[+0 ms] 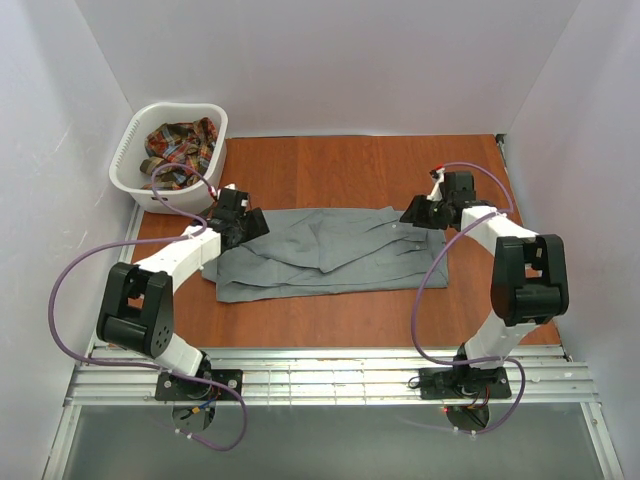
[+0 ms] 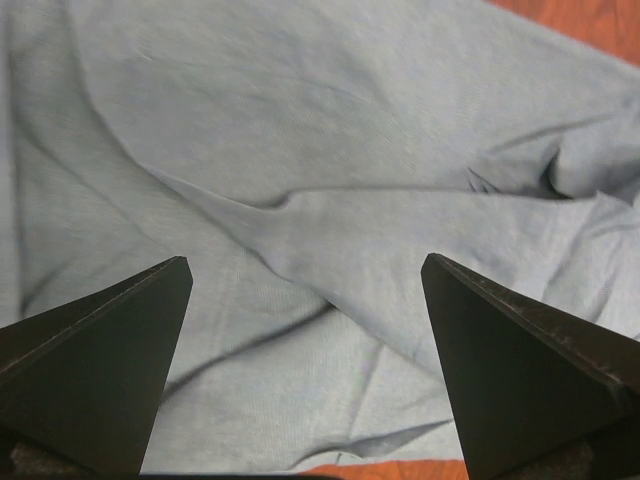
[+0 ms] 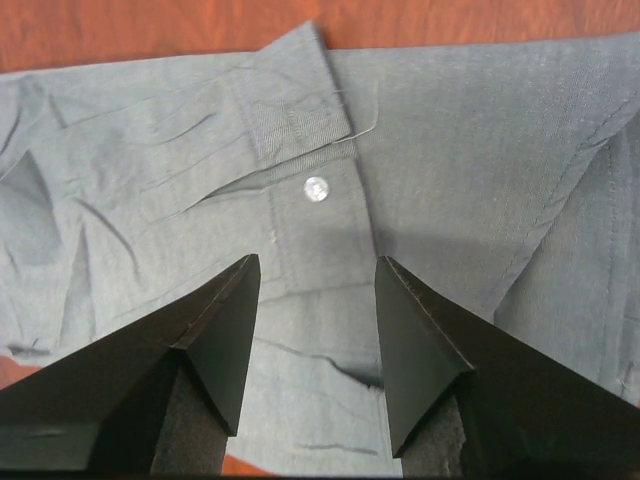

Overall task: Fold and stack the long sleeve shirts
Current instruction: Fold the shirt

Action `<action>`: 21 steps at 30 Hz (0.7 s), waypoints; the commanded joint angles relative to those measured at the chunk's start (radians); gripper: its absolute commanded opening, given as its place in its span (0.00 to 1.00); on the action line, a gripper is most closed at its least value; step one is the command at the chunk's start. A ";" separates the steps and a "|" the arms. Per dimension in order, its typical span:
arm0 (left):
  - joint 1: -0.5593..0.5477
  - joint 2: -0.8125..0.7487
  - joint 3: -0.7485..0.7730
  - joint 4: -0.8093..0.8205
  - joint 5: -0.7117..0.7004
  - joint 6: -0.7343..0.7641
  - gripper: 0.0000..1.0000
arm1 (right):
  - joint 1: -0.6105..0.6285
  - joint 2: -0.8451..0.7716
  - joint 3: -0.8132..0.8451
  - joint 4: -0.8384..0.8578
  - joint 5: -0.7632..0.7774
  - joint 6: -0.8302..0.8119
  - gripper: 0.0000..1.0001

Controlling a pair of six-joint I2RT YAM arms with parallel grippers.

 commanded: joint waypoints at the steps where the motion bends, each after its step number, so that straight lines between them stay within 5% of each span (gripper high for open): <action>1: 0.030 -0.022 0.009 -0.006 0.025 0.014 0.89 | -0.005 0.052 0.001 0.068 -0.025 0.045 0.44; 21: 0.090 -0.077 -0.077 -0.002 0.050 0.086 0.89 | -0.007 0.126 -0.073 0.138 -0.002 0.085 0.42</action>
